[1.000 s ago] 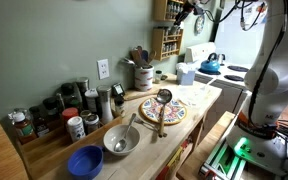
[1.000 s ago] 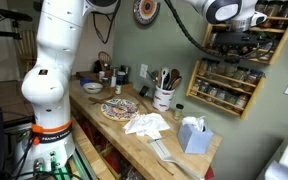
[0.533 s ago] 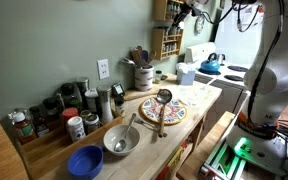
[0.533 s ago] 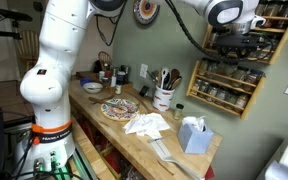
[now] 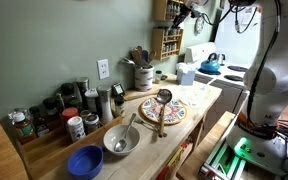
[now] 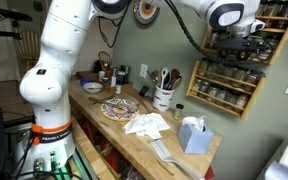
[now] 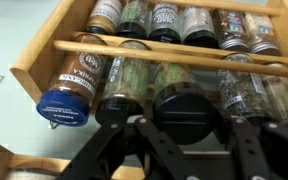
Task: Pick up two jars from the right side of the counter and put them on the second bottom shelf
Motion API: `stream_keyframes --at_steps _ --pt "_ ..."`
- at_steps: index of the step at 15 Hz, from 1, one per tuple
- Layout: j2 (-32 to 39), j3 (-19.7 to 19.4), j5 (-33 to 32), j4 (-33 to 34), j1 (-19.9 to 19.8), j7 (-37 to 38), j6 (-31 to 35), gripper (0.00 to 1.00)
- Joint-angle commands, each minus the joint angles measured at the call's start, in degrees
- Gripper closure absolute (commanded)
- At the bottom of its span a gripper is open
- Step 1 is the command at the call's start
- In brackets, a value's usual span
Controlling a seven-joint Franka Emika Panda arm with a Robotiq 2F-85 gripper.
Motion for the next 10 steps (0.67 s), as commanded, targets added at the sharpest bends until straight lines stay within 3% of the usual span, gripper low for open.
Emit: stream_keyframes --at_steps 1,3,4,6,8,10 --pt "1.11 -0.35 -1.63 1.81 -0.16 -0.65 -1.62 0.69" --pt "1.37 -0.41 -2.21 2.20 -0.08 -0.39 -1.76 0.69" --pt "1.47 -0.42 -2.47 2.37 -0.06 -0.35 -1.78 0.36" --pt "1.52 -0.40 -2.95 2.50 -0.07 -0.36 -1.89 0.29" --pt "1.34 -0.37 -3.31 2.51 -0.14 -0.42 -2.08 0.33" --pt "1.21 -0.32 -3.38 2.61 -0.21 -0.50 -2.35 0.18"
